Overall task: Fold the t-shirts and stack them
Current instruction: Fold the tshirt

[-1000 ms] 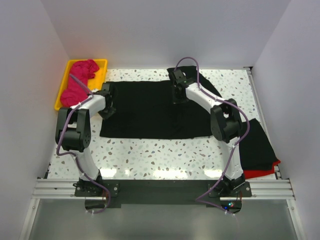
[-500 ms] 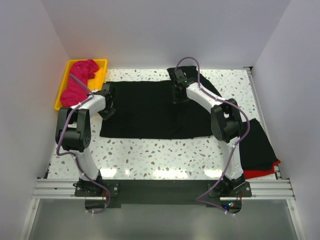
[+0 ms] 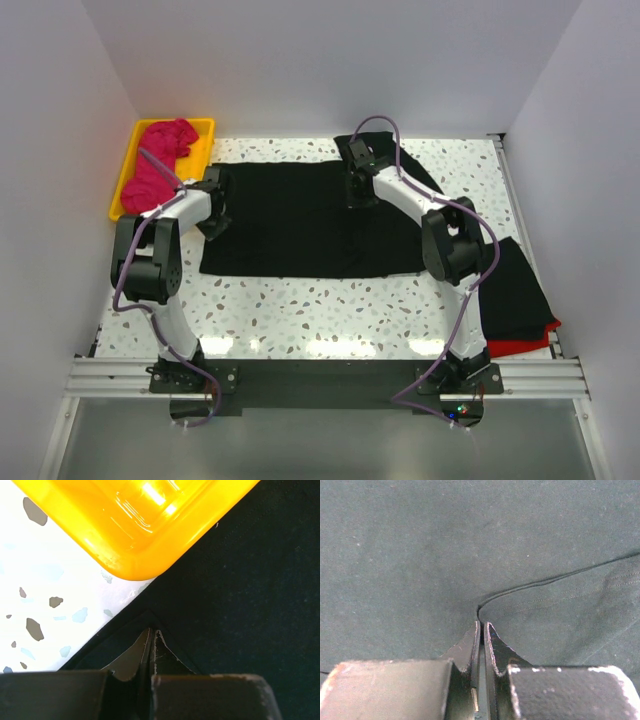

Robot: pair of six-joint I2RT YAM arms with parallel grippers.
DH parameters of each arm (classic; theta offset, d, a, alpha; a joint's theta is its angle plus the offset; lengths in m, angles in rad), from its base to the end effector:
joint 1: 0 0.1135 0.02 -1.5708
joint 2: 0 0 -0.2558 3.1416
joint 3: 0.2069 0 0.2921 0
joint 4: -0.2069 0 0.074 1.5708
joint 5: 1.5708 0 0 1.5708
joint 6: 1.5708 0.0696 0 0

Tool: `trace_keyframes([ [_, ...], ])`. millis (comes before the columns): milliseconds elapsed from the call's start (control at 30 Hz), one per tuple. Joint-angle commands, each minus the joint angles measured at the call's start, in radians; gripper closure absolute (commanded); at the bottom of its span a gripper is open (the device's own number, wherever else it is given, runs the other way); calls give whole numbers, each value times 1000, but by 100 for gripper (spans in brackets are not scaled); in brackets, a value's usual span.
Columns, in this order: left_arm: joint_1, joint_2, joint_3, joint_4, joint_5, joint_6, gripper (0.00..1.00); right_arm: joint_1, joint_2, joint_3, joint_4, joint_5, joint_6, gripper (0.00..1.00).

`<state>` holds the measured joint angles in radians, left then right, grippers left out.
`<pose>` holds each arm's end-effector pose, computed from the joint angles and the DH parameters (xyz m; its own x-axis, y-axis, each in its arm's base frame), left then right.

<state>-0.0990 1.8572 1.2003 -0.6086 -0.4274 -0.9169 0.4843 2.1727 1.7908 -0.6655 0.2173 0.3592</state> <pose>0.3975 -0.0105 0.1008 -0.5503 -0.6712 -0.4966 -0.7740 0.6332 0.0019 0.4702 0.2304 0.1505 -0.8439 -0.0561 -0.5336 -0.0669 0.9978 0.0009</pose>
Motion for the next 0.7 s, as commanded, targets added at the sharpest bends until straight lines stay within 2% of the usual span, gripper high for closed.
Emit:
trace_keyframes([
  [0,-5,-47,5,3,-33,-7,100,-7,-71,-7,29,-2,14,100],
  [133,-4,-50,14,10,-31,-2,100,-9,-74,-10,29,-7,14,100],
  [167,-5,-41,22,7,-34,-2,89,-7,-74,-13,29,-9,17,100],
  [233,-5,-30,42,0,-37,-3,77,-9,-76,-13,30,-9,17,100],
  [300,-5,-15,53,-2,-42,-2,71,-9,-76,-13,32,-12,15,100],
  [667,-11,56,78,-31,-59,-17,69,-9,-71,-14,33,-25,17,100],
])
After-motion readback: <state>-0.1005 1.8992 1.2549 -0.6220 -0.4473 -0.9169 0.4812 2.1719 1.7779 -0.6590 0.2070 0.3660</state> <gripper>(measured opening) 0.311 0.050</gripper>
